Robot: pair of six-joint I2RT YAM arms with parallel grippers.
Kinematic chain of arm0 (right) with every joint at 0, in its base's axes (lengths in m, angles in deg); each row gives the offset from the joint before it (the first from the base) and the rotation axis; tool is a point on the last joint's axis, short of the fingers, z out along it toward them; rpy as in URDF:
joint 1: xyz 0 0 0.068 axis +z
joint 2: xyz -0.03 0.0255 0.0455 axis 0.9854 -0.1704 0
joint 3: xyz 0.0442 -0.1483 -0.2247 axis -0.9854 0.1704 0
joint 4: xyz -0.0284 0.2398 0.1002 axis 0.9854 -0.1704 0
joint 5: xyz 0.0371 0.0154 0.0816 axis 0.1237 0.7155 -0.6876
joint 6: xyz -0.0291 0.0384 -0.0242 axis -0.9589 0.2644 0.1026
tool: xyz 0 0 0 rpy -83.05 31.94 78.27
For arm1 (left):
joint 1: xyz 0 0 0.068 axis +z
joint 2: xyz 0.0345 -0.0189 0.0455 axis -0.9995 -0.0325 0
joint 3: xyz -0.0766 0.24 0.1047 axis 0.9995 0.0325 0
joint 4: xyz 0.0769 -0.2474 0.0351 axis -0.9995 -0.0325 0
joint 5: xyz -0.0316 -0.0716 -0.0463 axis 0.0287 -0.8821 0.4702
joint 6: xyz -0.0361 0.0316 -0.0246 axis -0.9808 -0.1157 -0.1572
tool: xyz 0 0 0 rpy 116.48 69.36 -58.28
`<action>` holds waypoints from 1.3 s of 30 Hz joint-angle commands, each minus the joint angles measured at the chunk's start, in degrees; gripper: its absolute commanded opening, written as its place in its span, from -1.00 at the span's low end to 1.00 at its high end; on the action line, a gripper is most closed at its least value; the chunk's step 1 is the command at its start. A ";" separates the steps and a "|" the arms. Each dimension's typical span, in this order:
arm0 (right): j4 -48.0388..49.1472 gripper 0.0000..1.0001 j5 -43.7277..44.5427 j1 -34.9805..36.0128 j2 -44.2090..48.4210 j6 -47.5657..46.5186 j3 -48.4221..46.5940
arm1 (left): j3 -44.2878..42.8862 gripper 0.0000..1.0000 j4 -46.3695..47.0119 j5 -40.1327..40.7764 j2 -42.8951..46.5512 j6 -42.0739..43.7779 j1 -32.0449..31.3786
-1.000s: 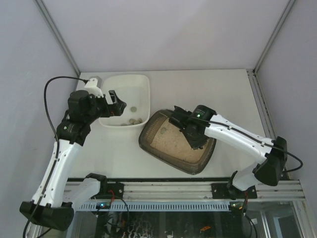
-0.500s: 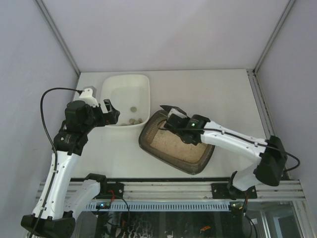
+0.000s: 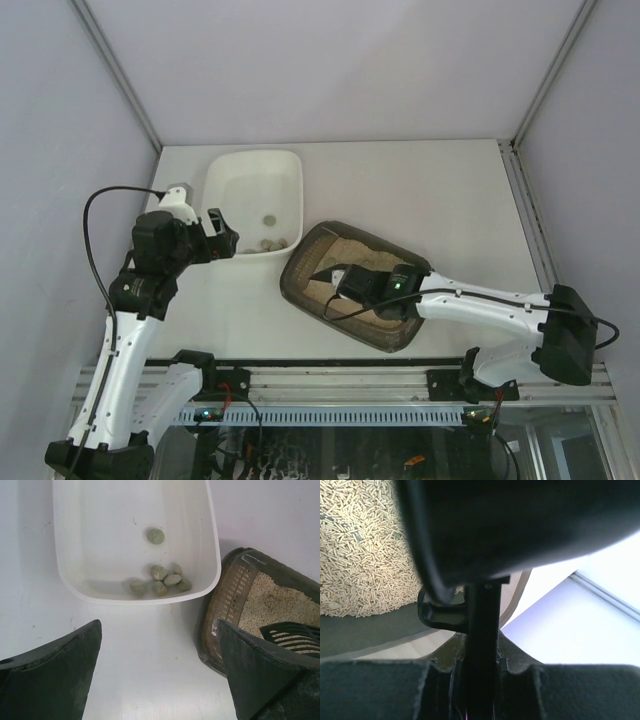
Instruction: Clean the litter box
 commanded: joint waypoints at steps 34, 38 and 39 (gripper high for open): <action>31.01 -1.00 15.18 -6.49 -7.97 -14.83 10.96 | 1.99 0.99 3.08 3.05 0.29 0.75 1.77; 34.27 -1.00 13.76 -6.75 -9.49 -16.04 11.39 | 2.23 0.99 3.34 3.14 0.37 0.85 1.87; 34.94 -1.00 13.31 -6.78 -9.76 -16.12 11.45 | 2.30 0.99 3.34 3.13 0.35 0.90 1.86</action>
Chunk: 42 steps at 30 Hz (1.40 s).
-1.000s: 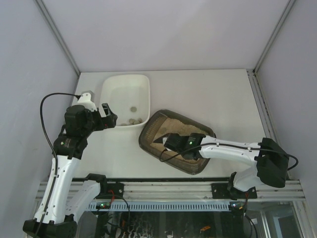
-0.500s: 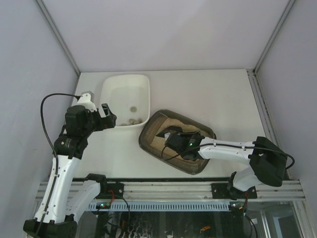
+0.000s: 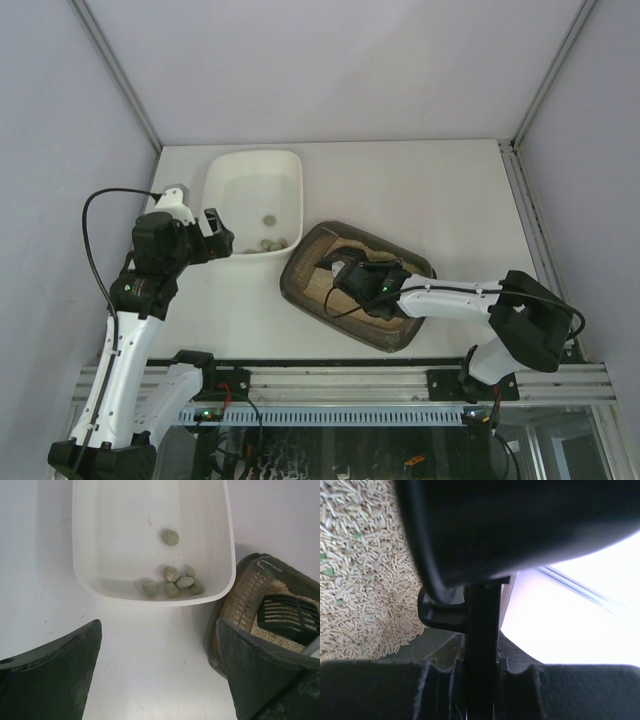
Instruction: Clean the litter box
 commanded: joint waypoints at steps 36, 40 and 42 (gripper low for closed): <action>-2.79 -1.00 -22.68 -4.16 5.28 6.35 1.42 | 2.62 0.99 3.42 -0.61 0.31 1.12 1.36; -4.04 -1.00 -23.58 -5.19 4.21 6.48 0.39 | 2.68 0.99 2.99 -1.87 0.25 0.93 1.43; -5.52 -1.00 -24.38 -5.32 2.95 6.80 -0.66 | 2.41 0.99 2.49 -2.33 0.09 0.56 1.42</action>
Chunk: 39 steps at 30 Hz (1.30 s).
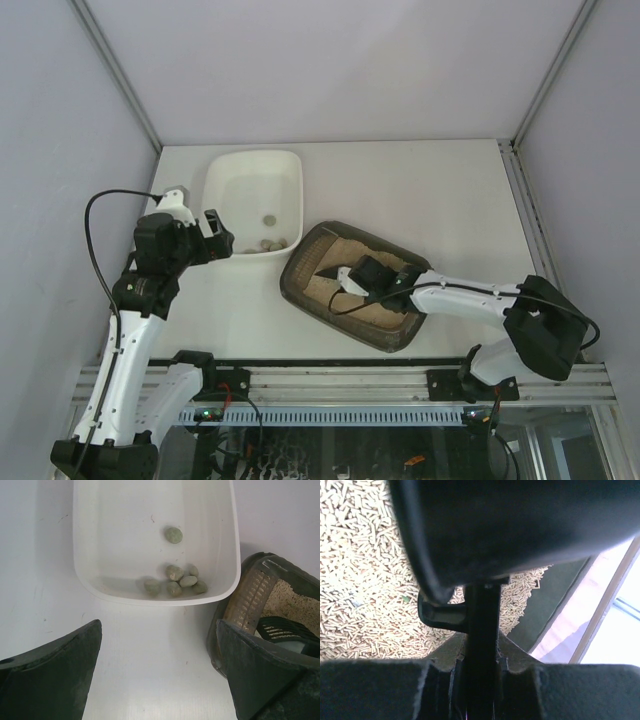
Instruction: Clean the litter box
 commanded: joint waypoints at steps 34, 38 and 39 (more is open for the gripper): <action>-24.37 -1.00 -37.22 -8.10 -11.25 8.59 -20.08 | 0.96 0.99 -0.52 -6.11 2.11 0.54 0.58; -24.67 -1.00 -39.72 -8.13 -10.14 9.59 -20.09 | -0.98 0.99 -7.67 -22.79 1.52 -4.00 0.64; -24.80 -1.00 -40.72 -8.29 -9.85 9.79 -20.13 | -0.35 0.99 -9.28 -26.58 1.38 -6.02 0.61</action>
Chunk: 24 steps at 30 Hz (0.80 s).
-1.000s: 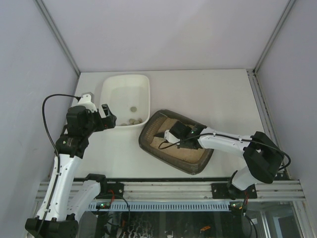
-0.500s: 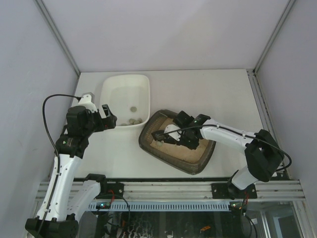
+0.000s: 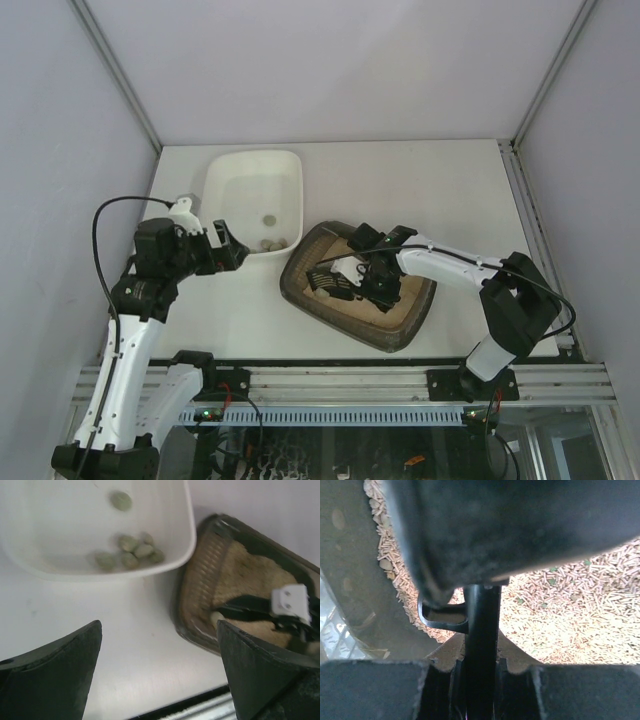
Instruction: Clean the litter box
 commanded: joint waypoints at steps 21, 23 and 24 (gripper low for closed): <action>-1.96 -1.00 -0.17 0.78 -0.67 8.34 -2.90 | 7.24 0.99 -1.61 -18.83 0.74 -17.27 -0.24; -1.17 -1.00 7.49 1.14 -1.77 9.65 -2.89 | 7.88 0.99 -0.79 -18.09 2.20 -17.07 -0.29; -1.10 -1.00 8.80 1.30 -2.19 9.51 -2.82 | 8.29 0.99 -0.49 -17.46 3.10 -17.51 -0.47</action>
